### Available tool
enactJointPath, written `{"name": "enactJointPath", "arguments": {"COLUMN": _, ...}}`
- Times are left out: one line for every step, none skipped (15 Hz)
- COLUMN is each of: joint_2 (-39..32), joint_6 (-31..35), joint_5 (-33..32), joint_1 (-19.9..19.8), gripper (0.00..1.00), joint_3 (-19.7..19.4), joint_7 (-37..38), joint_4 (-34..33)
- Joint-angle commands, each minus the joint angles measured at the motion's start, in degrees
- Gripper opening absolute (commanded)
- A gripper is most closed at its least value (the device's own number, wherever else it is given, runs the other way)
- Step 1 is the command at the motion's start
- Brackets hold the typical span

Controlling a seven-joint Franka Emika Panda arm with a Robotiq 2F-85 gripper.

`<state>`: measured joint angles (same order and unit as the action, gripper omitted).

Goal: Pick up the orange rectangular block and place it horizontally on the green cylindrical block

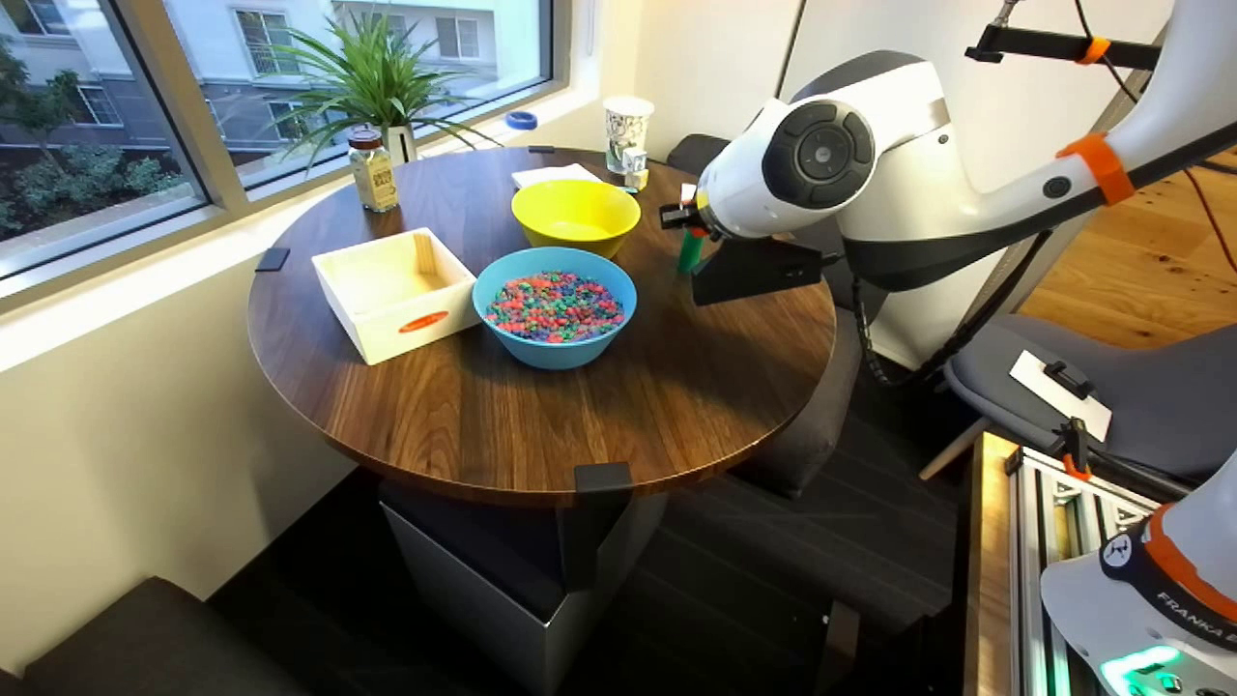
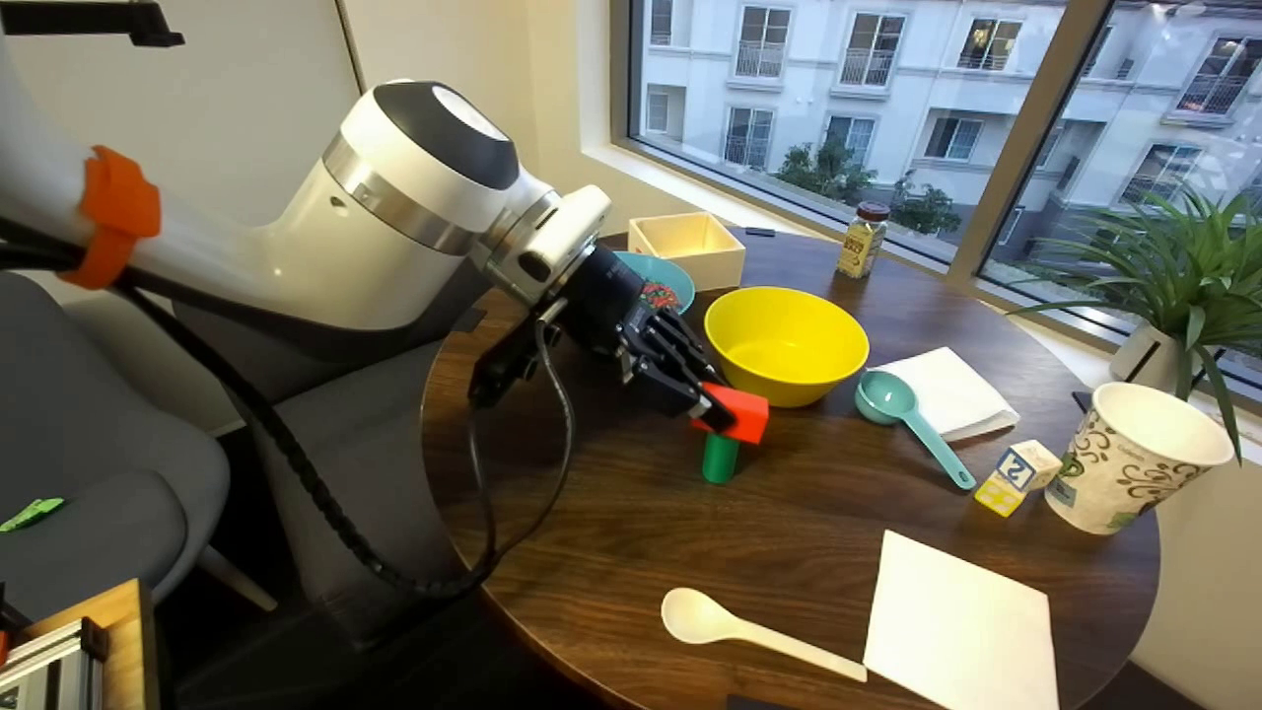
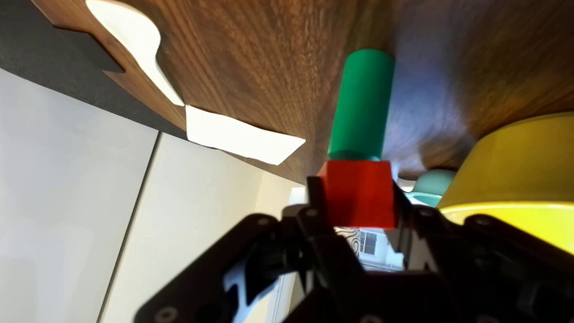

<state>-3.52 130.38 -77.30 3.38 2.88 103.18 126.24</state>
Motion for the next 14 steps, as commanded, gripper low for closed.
{"name": "enactJointPath", "arguments": {"joint_2": -0.4, "joint_6": -1.3, "joint_5": -2.6, "joint_1": 0.4, "gripper": 0.08, "joint_3": 0.4, "joint_7": 2.8, "joint_4": 0.7}}
{"name": "enactJointPath", "arguments": {"joint_2": -0.4, "joint_6": -1.3, "joint_5": -2.7, "joint_1": 0.5, "gripper": 0.08, "joint_3": 0.4, "joint_7": 3.0, "joint_4": 0.7}}
{"name": "enactJointPath", "arguments": {"joint_2": -0.5, "joint_6": -1.3, "joint_5": -2.7, "joint_1": 0.5, "gripper": 0.08, "joint_3": 0.5, "joint_7": 3.0, "joint_4": 0.8}}
{"name": "enactJointPath", "arguments": {"joint_2": -0.6, "joint_6": -1.3, "joint_5": -2.8, "joint_1": 0.5, "gripper": 0.08, "joint_3": 0.5, "joint_7": 3.1, "joint_4": 0.8}}
{"name": "enactJointPath", "arguments": {"joint_2": -0.6, "joint_6": -1.3, "joint_5": -2.9, "joint_1": 0.5, "gripper": 0.08, "joint_3": 0.5, "joint_7": 3.2, "joint_4": 0.8}}
{"name": "enactJointPath", "arguments": {"joint_2": -0.6, "joint_6": -1.4, "joint_5": -3.0, "joint_1": 0.5, "gripper": 0.08, "joint_3": 0.5, "joint_7": 3.3, "joint_4": 0.8}}
{"name": "enactJointPath", "arguments": {"joint_2": -0.6, "joint_6": -1.5, "joint_5": -3.1, "joint_1": 0.6, "gripper": 0.08, "joint_3": 0.5, "joint_7": 3.4, "joint_4": 0.8}}
{"name": "enactJointPath", "arguments": {"joint_2": -0.7, "joint_6": -1.5, "joint_5": -3.1, "joint_1": 0.6, "gripper": 0.08, "joint_3": 0.5, "joint_7": 3.4, "joint_4": 0.8}}
{"name": "enactJointPath", "arguments": {"joint_2": -0.7, "joint_6": -1.5, "joint_5": -3.1, "joint_1": 0.6, "gripper": 0.08, "joint_3": 0.5, "joint_7": 3.4, "joint_4": 0.8}}
{"name": "enactJointPath", "arguments": {"joint_2": -0.7, "joint_6": -1.5, "joint_5": -3.1, "joint_1": 0.6, "gripper": 0.08, "joint_3": 0.5, "joint_7": 3.4, "joint_4": 0.8}}
{"name": "enactJointPath", "arguments": {"joint_2": -0.7, "joint_6": -1.6, "joint_5": -3.1, "joint_1": 0.6, "gripper": 0.13, "joint_3": 0.5, "joint_7": 3.4, "joint_4": 0.8}}
{"name": "enactJointPath", "arguments": {"joint_2": -0.6, "joint_6": -1.6, "joint_5": -3.1, "joint_1": 0.6, "gripper": 0.14, "joint_3": 0.5, "joint_7": 3.4, "joint_4": 0.8}}
{"name": "enactJointPath", "arguments": {"joint_2": -0.6, "joint_6": -1.7, "joint_5": -3.1, "joint_1": 0.6, "gripper": 0.16, "joint_3": 0.5, "joint_7": 3.5, "joint_4": 0.8}}
{"name": "enactJointPath", "arguments": {"joint_2": -0.6, "joint_6": -1.8, "joint_5": -3.2, "joint_1": 0.6, "gripper": 0.16, "joint_3": 0.5, "joint_7": 3.5, "joint_4": 0.8}}
